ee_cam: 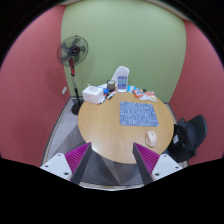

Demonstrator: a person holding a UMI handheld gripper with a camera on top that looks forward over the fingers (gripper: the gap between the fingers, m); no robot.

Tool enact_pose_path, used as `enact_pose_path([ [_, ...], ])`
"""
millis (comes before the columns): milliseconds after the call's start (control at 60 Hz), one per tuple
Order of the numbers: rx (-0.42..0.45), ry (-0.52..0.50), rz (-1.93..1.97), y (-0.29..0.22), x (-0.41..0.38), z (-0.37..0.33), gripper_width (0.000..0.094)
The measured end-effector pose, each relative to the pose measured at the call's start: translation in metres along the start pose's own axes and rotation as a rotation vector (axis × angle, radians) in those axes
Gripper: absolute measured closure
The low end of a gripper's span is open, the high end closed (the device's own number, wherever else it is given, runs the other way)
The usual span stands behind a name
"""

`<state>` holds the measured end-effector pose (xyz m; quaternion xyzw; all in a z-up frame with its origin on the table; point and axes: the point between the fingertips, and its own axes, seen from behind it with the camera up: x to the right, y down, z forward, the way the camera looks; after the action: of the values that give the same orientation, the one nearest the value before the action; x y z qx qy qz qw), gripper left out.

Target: Arrange mouse

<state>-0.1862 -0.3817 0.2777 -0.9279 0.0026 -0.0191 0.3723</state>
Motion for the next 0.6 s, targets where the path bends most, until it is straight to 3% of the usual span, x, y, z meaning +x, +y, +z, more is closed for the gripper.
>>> enact_pose_path([
  [217,-0.043,-0.056,0.046,0.052,0.049,0.058,0.0094],
  [333,-0.045,-0.031,0.058,0.089,0.093,0.093,0.009],
  [600,0.063,0.009,0.032,0.108,0.193,0.197,0.0097],
])
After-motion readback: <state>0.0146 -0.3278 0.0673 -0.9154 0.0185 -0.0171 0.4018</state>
